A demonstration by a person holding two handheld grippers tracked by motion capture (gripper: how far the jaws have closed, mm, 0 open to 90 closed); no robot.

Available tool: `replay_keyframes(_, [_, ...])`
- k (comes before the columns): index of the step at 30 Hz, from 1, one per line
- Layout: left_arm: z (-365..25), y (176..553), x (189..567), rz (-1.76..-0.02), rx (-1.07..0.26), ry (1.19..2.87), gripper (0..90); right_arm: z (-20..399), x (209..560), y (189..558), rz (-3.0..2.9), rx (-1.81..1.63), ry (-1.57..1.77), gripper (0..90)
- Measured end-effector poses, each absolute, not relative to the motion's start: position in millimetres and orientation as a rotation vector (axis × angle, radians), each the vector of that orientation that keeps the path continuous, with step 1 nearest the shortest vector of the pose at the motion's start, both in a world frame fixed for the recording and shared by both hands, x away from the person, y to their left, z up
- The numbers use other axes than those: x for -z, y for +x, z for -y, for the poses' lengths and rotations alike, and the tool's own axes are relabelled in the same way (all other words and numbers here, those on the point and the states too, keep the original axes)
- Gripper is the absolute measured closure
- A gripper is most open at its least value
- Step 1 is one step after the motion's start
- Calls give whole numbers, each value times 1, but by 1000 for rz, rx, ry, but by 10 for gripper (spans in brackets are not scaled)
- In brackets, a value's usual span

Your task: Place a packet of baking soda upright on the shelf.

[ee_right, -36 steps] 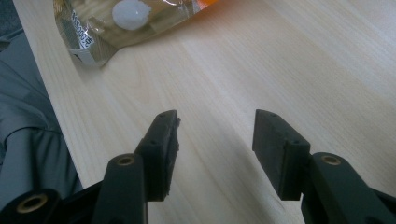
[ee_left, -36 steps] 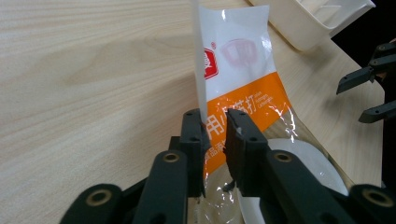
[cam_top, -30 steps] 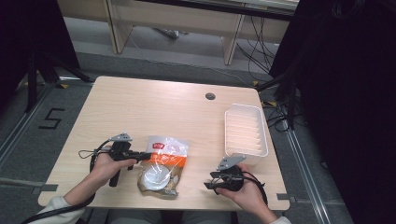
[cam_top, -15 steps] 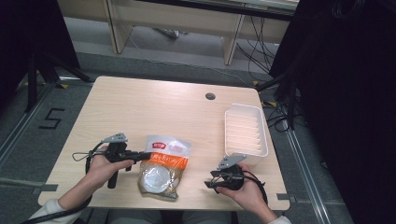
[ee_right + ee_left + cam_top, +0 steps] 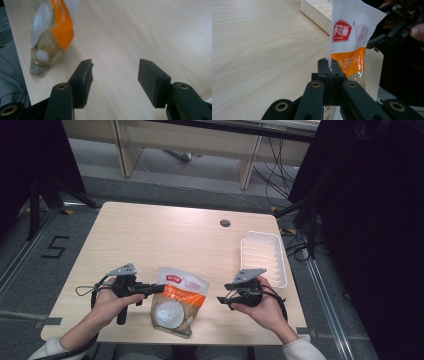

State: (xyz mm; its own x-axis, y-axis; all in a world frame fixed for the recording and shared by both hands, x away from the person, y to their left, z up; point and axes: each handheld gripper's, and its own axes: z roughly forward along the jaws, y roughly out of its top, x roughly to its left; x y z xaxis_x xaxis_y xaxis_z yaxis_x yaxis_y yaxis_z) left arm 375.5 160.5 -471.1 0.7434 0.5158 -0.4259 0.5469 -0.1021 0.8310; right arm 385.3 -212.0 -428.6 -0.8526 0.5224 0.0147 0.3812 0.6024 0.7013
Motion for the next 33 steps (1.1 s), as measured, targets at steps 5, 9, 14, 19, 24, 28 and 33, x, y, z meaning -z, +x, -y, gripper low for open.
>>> replay_keyframes(5, [-160,373,469,-839,35,1741,893,199,403,391,-2672,-1096,669,448])
replay_keyframes(9, [-160,372,468,-835,31,1739,893,192,392,388,-2719,-1087,614,447])
replay_keyframes(14, [-160,371,467,-831,24,1742,894,189,391,380,-2756,-1064,594,446])
replay_keyframes(19, [-160,370,467,-835,24,1740,893,186,391,374,-2780,-1057,533,436])
replay_keyframes(24, [-159,369,466,-836,18,1737,893,181,388,374,-2777,-1075,524,431])
replay_keyframes(28, [-159,369,465,-827,12,1743,893,175,387,377,-2783,-1064,553,436])
replay_keyframes(33, [-158,368,464,-823,16,1737,893,160,391,386,-2816,-1072,502,531])
